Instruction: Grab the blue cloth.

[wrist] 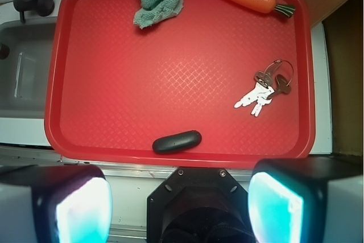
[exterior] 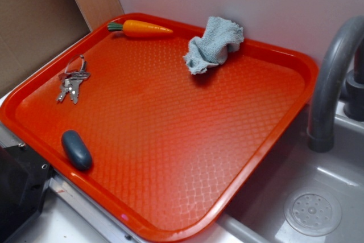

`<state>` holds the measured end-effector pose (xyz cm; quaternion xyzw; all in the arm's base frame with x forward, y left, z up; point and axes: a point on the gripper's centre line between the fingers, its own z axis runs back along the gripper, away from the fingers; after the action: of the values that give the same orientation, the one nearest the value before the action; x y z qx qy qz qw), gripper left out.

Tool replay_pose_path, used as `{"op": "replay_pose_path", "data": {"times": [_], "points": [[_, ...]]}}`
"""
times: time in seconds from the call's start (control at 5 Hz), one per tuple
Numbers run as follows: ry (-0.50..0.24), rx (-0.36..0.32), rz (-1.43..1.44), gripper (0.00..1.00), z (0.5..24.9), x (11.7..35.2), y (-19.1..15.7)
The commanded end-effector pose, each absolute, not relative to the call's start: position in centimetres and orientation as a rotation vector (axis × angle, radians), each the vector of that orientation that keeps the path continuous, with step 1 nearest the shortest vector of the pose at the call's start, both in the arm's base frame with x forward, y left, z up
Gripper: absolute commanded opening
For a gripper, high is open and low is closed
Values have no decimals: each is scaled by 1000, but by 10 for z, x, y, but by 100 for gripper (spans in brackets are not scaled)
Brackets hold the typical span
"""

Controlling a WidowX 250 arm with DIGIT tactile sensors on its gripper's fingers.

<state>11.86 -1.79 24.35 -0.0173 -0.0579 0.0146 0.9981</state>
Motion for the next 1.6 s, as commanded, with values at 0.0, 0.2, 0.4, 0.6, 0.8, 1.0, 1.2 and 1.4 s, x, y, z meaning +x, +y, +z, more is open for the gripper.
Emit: {"op": "replay_pose_path", "data": {"times": [0.0, 0.2, 0.4, 0.6, 0.8, 1.0, 1.2, 1.4], "points": [[-116, -35, 29, 100, 243, 119, -18], [-282, 111, -47, 100, 194, 169, -20], [-330, 84, -59, 100, 147, 211, -20], [-354, -20, -33, 100, 123, 251, -20], [-310, -65, -104, 100, 98, 287, -36], [-330, -90, -101, 100, 95, 306, -57], [-339, -58, -65, 100, 108, 318, -69], [-339, -58, -65, 100, 108, 318, -69]]}}
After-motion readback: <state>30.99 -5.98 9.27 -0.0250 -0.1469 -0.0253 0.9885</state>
